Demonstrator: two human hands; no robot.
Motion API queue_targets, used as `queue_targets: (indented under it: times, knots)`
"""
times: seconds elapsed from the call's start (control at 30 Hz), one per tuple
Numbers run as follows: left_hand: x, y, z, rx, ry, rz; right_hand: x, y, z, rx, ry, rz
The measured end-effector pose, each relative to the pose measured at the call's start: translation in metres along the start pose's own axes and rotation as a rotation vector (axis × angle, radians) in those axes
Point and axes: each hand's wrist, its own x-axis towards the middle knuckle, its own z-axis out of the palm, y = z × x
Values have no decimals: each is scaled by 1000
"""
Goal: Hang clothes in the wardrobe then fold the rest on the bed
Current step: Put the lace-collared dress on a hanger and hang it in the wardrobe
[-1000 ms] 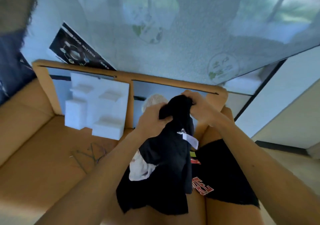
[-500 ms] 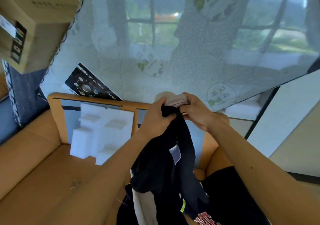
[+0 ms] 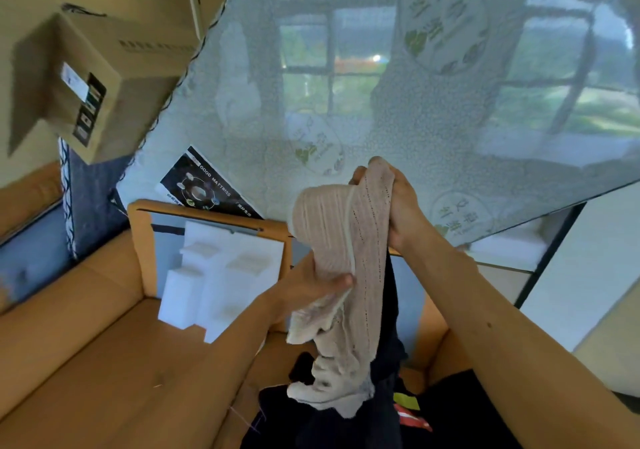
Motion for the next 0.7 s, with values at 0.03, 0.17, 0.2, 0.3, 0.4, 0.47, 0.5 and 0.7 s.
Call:
queue_targets:
  times: [0.03,0.17,0.2,0.3,0.4,0.47,0.5,0.7]
  knots:
    - [-1,0,3,-30,-22,-7,-1,-2,2,8,-30,7]
    - [5,6,13,-114,70,45,3,-13,-5,-232,101,-39]
    - [8,7,14,-136,93,47,5,-14,-10,-349,157,-35]
    - [17,18,15,-250,198,-46,2,-13,-28,-725,203,-2]
    - [29,29,9,-343,295,-95,-10,-5,-46,-833,187,-114]
    - [33,39,5,-392,339,-50,-20,-1,-52,-868,129,-67]
    - [36,44,3,-407,355,-39,-25,1,-52,-870,103,-16]
    - [46,71,-6,-602,468,-105,-46,7,-44,-863,197,-22]
